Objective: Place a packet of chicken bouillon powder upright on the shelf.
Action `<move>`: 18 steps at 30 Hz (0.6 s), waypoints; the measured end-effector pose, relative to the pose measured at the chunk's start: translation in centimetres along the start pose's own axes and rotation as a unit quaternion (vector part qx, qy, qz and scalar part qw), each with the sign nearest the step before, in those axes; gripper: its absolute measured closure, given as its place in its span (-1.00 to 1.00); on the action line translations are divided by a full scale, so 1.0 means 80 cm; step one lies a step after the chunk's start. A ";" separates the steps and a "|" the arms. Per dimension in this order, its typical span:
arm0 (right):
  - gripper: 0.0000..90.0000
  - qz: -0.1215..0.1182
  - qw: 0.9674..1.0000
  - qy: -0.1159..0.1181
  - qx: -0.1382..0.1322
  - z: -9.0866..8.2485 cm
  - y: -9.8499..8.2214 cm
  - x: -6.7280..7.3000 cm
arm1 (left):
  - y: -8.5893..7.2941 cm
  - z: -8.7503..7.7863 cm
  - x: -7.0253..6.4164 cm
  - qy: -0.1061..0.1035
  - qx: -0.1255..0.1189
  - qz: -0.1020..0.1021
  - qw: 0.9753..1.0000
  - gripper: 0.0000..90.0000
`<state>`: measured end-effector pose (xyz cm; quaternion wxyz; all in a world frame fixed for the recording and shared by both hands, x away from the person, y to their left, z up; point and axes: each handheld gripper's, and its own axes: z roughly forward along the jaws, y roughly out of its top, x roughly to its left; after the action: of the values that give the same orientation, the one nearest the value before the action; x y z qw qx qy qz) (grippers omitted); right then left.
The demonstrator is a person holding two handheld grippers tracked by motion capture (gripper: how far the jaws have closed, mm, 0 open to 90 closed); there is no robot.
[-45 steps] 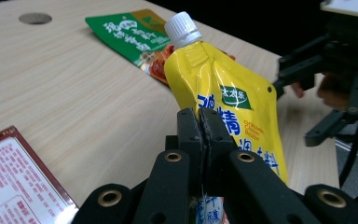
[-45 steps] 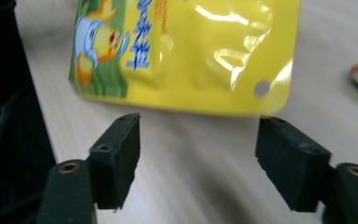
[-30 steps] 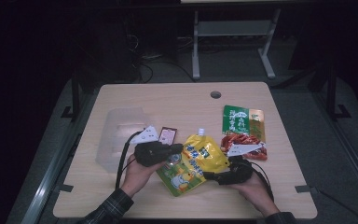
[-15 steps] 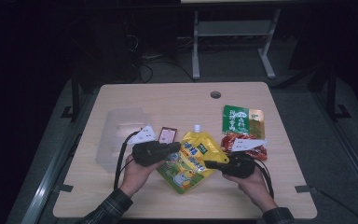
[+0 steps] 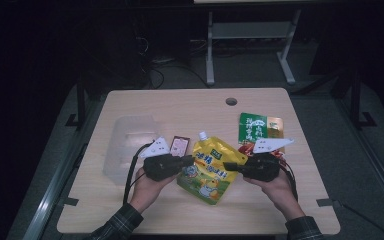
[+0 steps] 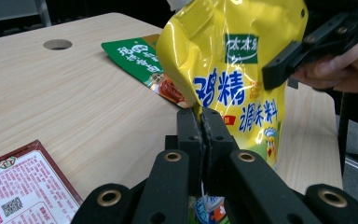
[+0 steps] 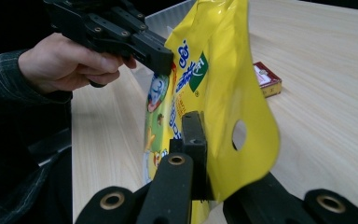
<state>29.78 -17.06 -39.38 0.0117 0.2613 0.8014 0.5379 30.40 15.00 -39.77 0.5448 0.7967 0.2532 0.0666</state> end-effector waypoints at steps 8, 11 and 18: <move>1.00 -0.011 1.000 0.003 -0.005 -0.008 0.015 0.001 | 0.003 -0.007 0.003 0.014 -0.002 0.002 1.000 0.69; 1.00 -0.015 1.000 -0.002 -0.007 -0.012 0.018 0.000 | 0.005 -0.009 -0.002 0.016 0.003 0.008 1.000 0.49; 1.00 -0.005 1.000 -0.011 -0.011 -0.014 0.030 -0.003 | -0.001 -0.016 -0.016 0.007 0.052 0.030 0.998 0.00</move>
<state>30.62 -17.43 -36.88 0.0264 0.2634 0.7963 0.5439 28.80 15.48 -39.09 0.4984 0.8308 0.2359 0.0751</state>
